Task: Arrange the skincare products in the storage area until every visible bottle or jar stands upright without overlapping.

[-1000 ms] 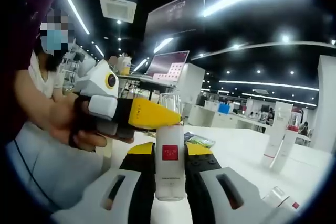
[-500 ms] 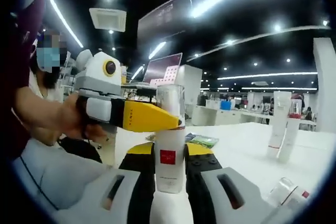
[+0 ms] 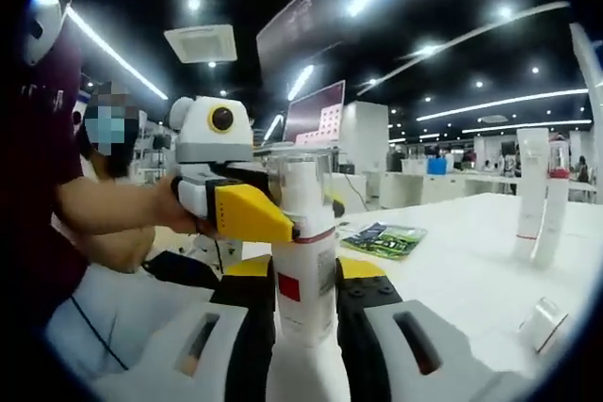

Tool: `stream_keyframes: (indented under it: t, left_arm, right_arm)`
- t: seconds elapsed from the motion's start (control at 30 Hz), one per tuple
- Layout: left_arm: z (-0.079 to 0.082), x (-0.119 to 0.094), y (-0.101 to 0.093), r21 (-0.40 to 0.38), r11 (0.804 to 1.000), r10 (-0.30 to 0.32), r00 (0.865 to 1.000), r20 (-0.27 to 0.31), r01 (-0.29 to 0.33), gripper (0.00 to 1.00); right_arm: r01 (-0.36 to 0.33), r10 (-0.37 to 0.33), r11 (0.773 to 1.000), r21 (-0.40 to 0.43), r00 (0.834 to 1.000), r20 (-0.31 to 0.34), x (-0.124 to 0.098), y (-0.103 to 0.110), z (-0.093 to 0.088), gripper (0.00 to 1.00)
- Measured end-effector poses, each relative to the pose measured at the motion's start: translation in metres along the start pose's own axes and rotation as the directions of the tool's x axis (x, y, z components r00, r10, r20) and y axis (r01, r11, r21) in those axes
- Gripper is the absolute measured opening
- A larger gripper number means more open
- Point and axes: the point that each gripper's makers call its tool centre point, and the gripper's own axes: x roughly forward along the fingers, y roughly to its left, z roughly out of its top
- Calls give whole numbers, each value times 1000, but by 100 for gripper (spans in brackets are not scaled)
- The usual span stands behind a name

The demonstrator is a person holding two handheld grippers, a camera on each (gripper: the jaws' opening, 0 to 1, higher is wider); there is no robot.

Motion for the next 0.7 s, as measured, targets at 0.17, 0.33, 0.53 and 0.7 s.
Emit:
stream_keyframes:
  t: [0.17, 0.33, 0.53, 0.7]
  left_arm:
    - [-6, -2, 3, -14, 1000, -25, 999, -20, 25, 19]
    - [-11, 1, 7, 2, 1000, 13, 1000, -14, -13, 20]
    - [-17, 5, 15, -51, 991, 128, 991, 39, -126, 33]
    - [-16, 4, 24, -77, 975, 217, 972, 86, -210, 26]
  right_arm:
    - [3, -3, 1000, 3, 1000, -15, 1, 1, -3, 22]
    - [11, -11, 1000, 7, 999, -53, 2, -2, -8, 21]
    - [63, -66, 997, -50, 996, -57, 6, -7, -9, 21]
    - [118, -120, 993, -28, 991, -57, 8, -14, -10, 21]
